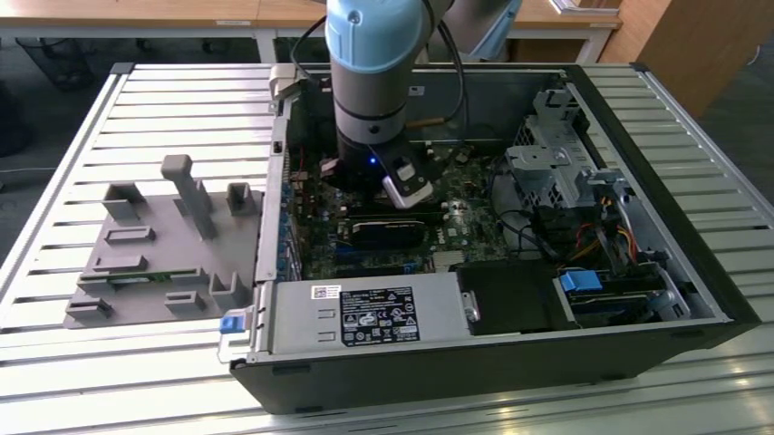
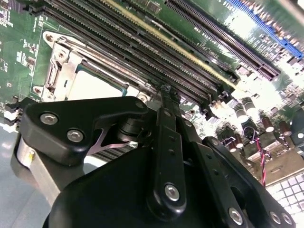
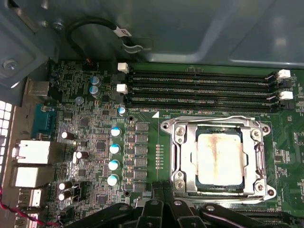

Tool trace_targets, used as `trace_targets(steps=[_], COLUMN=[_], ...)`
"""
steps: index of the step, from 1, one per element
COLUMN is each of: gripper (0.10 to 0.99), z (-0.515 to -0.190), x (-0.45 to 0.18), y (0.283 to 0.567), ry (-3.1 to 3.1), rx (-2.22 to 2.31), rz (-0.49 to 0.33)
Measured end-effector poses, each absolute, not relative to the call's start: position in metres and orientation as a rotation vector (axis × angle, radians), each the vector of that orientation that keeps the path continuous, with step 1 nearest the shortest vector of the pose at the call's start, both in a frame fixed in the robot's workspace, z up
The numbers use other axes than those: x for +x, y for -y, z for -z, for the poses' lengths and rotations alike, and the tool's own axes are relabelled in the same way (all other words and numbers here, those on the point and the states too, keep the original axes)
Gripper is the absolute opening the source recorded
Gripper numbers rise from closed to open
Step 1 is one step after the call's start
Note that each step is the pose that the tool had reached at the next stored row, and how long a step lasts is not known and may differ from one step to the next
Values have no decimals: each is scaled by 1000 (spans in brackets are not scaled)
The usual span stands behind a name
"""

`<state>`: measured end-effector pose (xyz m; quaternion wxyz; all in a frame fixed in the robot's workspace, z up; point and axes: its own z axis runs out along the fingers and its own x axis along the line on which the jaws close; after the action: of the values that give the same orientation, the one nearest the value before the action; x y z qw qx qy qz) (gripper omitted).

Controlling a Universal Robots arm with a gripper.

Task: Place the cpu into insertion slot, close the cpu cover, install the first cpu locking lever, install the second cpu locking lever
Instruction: 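Install the second cpu locking lever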

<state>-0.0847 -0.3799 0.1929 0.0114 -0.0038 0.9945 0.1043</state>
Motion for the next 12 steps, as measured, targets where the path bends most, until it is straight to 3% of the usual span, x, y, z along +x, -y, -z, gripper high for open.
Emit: trace_targets(steps=[12], gripper=[106], z=[-196], x=[-85], y=[378], ry=[-3102], rx=[-12], rz=[-325])
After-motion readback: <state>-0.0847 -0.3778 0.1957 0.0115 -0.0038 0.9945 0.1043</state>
